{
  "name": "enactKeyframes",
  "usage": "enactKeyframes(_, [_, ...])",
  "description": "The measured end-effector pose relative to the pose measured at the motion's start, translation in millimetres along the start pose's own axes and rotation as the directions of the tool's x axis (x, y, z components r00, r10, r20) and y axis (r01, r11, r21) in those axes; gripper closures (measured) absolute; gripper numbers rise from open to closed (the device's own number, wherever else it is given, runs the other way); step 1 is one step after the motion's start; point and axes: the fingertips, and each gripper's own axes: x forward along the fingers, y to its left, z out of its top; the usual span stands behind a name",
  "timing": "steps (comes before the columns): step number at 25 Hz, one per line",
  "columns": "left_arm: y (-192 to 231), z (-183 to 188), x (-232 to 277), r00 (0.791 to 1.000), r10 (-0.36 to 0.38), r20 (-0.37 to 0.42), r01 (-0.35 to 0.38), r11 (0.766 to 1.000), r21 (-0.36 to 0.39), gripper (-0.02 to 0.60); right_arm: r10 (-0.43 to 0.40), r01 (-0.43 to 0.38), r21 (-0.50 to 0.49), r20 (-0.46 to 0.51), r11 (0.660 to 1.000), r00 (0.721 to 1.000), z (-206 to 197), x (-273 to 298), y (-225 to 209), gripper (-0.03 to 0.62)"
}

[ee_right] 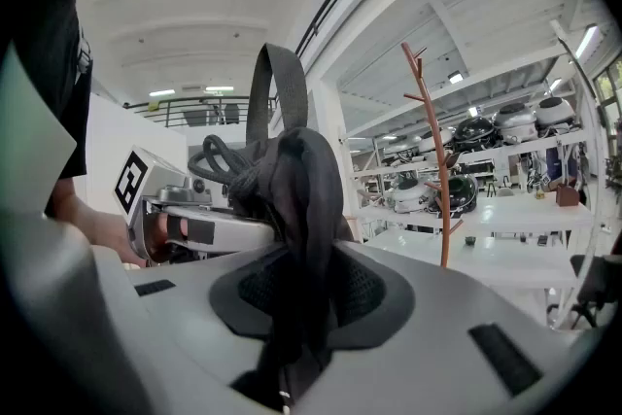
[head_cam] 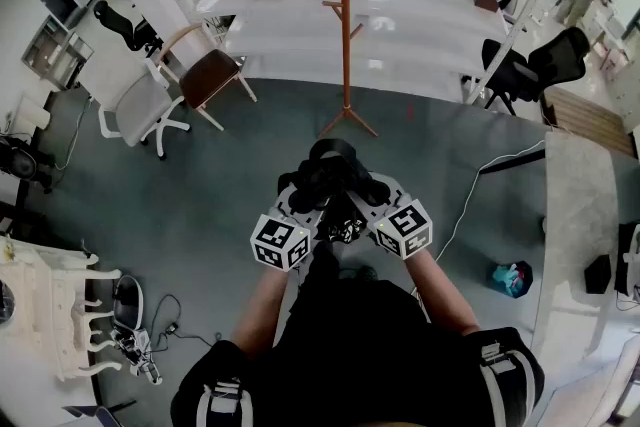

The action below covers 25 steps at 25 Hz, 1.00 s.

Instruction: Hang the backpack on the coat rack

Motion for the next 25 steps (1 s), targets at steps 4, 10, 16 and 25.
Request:
enactKeyframes(4, [-26.0, -1.9, 7.5, 1.000, 0.007, 0.003, -0.007, 1.000, -0.002, 0.480, 0.022, -0.023, 0.031, 0.024, 0.999, 0.999, -5.5, -27.7, -4.5, 0.483])
enactKeyframes(10, [-51.4, -6.1, 14.3, 1.000, 0.008, 0.003, -0.008, 1.000, -0.001, 0.482, 0.017, -0.018, 0.029, 0.022, 0.999, 1.000, -13.2, -52.8, -9.3, 0.482])
enactKeyframes(16, [-66.3, -2.8, 19.4, 1.000, -0.005, 0.019, 0.005, 1.000, 0.016, 0.483, 0.009, -0.010, 0.025, 0.038, 1.000, 0.999, -14.3, -67.5, -12.9, 0.482])
enactKeyframes(25, [-50.0, 11.5, 17.1, 0.998, -0.035, 0.042, 0.033, 0.999, 0.038, 0.486, -0.006, 0.004, 0.032, 0.060, 0.999, 0.998, -5.0, -53.7, -8.9, 0.482])
